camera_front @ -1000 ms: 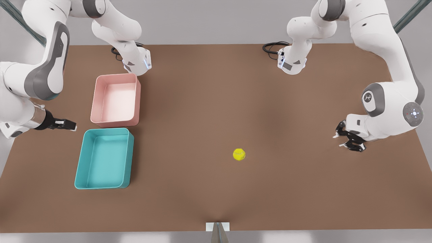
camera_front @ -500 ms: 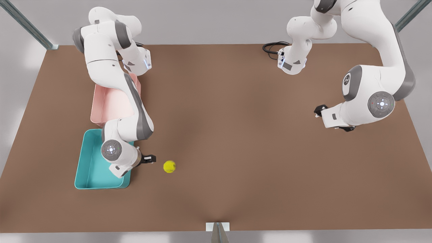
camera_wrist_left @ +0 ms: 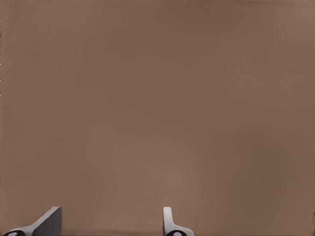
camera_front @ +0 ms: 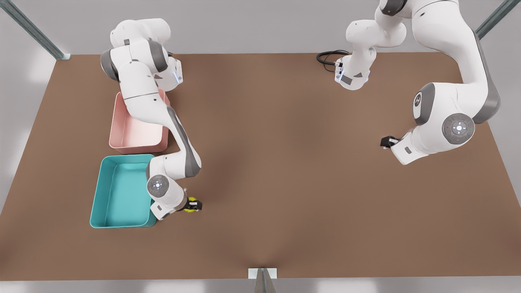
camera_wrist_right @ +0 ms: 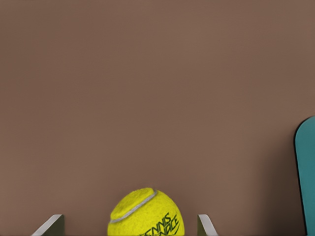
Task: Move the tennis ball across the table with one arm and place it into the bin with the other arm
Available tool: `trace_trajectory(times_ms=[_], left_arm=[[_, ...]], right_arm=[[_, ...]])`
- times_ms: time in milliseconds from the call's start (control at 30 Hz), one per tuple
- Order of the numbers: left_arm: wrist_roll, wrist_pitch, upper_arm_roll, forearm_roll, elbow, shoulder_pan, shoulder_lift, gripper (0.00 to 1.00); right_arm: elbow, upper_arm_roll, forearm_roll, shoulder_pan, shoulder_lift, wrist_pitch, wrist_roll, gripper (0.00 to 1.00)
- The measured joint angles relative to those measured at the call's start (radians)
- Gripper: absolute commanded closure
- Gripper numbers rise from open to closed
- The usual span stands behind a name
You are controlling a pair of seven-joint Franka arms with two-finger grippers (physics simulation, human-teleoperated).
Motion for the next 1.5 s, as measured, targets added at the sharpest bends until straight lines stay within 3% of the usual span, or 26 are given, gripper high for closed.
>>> trace_trajectory(times_ms=[800,900,933,1100,1233,1367,1500], left_arm=[[-0.185,0.005,0.000,-0.002,0.004,0.006,0.018,0.00],[-0.195,0.006,0.000,-0.001,0.008,0.006,0.024,0.00],[-0.198,0.006,0.000,-0.001,0.008,0.005,0.024,0.00],[-0.211,0.005,0.000,-0.001,0.009,0.006,0.025,0.00],[-0.219,0.000,0.000,-0.001,0.009,0.006,0.025,0.00],[-0.226,-0.006,0.000,-0.001,0.009,0.005,0.025,0.00],[-0.231,-0.014,0.000,-0.003,0.009,0.002,0.025,0.00]], right_arm=[[-0.101,0.004,0.001,0.021,0.042,0.043,0.105,0.00],[-0.100,0.004,0.001,0.019,0.043,0.044,0.110,0.23],[-0.100,0.004,0.001,0.018,0.043,0.044,0.112,0.24],[-0.074,0.004,0.002,0.005,0.034,0.044,0.113,0.25],[-0.061,0.001,0.000,-0.023,-0.061,0.032,0.090,0.25],[-0.068,-0.005,-0.006,-0.093,-0.190,-0.058,0.037,0.25],[-0.082,-0.040,-0.055,-0.195,-0.209,-0.169,-0.039,0.24]])
